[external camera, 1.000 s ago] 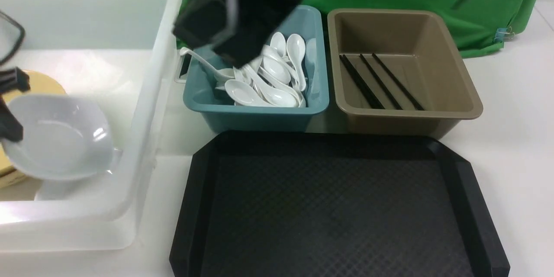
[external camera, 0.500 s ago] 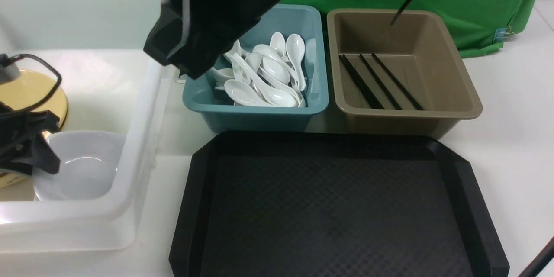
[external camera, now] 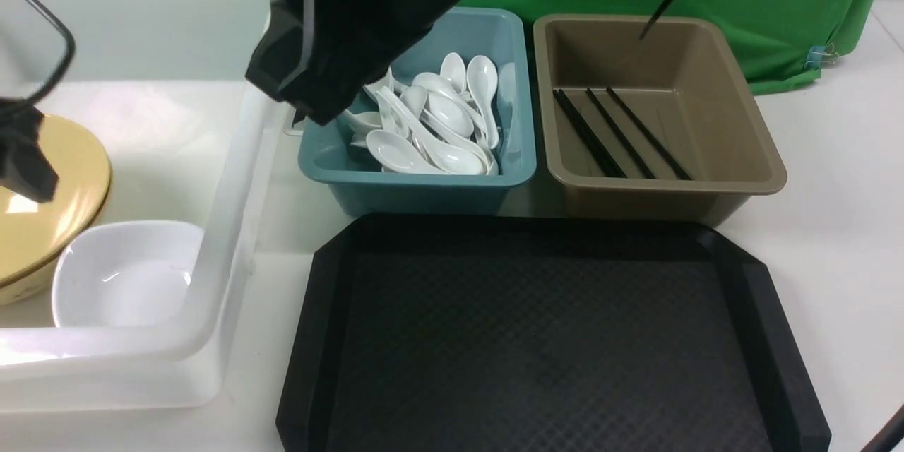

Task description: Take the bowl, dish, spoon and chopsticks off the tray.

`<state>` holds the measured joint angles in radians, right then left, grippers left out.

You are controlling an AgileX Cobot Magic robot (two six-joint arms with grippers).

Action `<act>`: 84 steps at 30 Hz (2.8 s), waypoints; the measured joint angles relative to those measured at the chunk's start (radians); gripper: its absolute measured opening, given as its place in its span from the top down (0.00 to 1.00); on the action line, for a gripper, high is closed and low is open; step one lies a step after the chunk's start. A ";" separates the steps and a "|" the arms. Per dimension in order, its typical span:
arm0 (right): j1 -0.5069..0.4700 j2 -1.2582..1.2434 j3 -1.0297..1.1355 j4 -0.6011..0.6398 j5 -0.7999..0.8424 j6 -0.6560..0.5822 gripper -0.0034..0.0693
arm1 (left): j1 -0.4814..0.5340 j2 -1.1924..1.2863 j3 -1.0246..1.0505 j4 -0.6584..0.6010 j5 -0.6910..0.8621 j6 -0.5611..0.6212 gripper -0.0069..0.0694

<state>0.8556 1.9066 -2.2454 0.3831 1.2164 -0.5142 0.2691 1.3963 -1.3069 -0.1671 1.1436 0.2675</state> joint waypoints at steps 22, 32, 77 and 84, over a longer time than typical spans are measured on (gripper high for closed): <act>-0.072 -0.475 0.291 -0.373 0.005 0.182 0.94 | -0.117 0.187 0.151 0.186 -0.086 -0.195 0.92; -0.072 -0.495 0.305 -0.373 0.004 0.183 0.94 | -0.105 0.250 0.156 0.299 -0.139 -0.267 0.92; -0.072 -1.909 1.718 -1.033 -0.952 0.892 0.89 | -0.348 -1.189 0.956 -0.329 -0.855 -0.002 0.91; -0.073 -1.909 1.721 -1.033 -0.955 0.892 0.86 | -0.348 -1.189 0.956 -0.316 -0.874 -0.002 0.91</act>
<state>0.7824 -0.0029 -0.5243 -0.6500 0.2614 0.3781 -0.0790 0.2070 -0.3512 -0.4829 0.2699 0.2654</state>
